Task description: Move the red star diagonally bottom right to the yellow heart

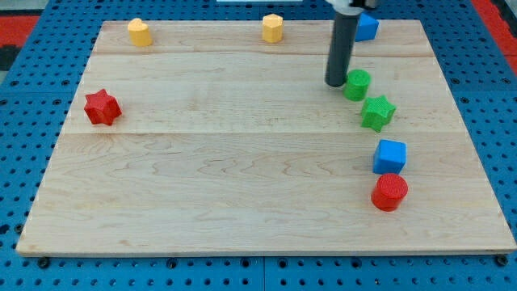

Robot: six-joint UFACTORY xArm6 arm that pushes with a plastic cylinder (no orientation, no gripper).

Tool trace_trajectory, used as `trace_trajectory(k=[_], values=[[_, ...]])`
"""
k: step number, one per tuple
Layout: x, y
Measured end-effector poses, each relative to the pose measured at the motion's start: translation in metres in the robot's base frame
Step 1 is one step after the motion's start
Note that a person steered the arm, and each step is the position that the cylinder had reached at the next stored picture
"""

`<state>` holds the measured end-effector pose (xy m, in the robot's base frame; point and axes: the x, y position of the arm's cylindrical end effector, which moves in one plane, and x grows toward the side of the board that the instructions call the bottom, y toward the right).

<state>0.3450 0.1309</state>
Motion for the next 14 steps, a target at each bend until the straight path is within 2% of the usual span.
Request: trace_trajectory(k=[1,2,3,4,5,6,8,9,10,13,14], values=[[0.002,0.025],[-0.021,-0.008],[-0.017,-0.046],[-0.009,-0.015],[-0.015,-0.057],[0.005,-0.096],[0.109,-0.285],[0.127,-0.399],[0.101,-0.435],[0.061,-0.377],[0.052,-0.377]])
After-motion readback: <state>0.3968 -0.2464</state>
